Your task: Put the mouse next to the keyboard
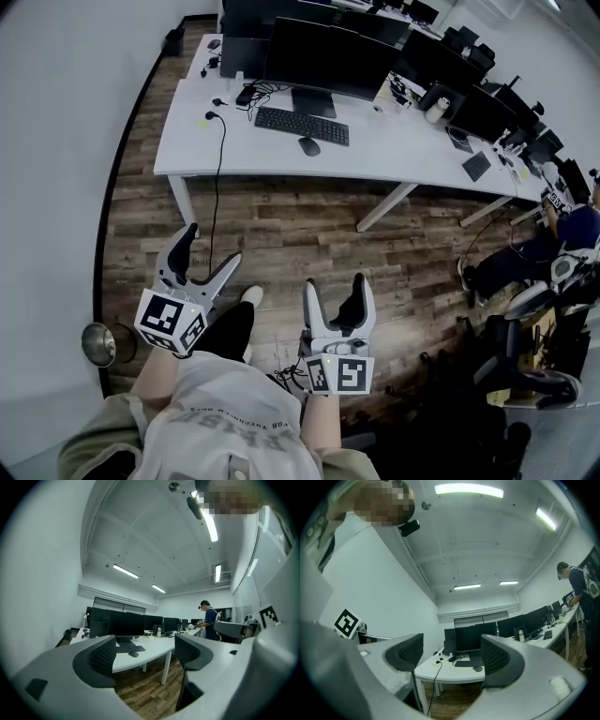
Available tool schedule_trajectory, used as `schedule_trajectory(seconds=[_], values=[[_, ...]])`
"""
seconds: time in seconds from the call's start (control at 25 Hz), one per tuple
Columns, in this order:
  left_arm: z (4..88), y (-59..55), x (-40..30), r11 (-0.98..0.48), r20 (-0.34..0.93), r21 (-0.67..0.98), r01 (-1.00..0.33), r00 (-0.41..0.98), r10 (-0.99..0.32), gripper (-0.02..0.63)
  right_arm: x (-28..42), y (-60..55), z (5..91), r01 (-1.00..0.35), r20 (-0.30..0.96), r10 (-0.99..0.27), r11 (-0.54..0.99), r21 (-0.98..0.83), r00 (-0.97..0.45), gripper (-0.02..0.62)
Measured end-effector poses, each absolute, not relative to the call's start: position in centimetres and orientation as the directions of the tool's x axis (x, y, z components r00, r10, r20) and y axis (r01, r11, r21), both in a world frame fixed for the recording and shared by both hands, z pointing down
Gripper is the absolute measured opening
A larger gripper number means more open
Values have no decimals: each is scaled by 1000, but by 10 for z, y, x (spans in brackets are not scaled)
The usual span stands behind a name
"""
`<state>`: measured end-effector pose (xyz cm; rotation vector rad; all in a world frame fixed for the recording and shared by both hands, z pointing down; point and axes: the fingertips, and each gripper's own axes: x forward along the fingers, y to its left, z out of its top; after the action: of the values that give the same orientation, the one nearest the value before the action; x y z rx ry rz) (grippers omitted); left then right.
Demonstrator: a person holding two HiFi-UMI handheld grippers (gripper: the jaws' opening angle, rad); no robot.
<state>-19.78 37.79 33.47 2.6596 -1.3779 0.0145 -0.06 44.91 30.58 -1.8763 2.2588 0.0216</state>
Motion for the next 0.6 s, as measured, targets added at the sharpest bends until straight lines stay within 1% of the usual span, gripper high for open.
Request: schedule_trajectory(seconds=[0.6], values=[[353,265,-160,-581,125,169,-796,602,-789,385,39,349,322,-984,-92,-987,142,-103,-133,373]])
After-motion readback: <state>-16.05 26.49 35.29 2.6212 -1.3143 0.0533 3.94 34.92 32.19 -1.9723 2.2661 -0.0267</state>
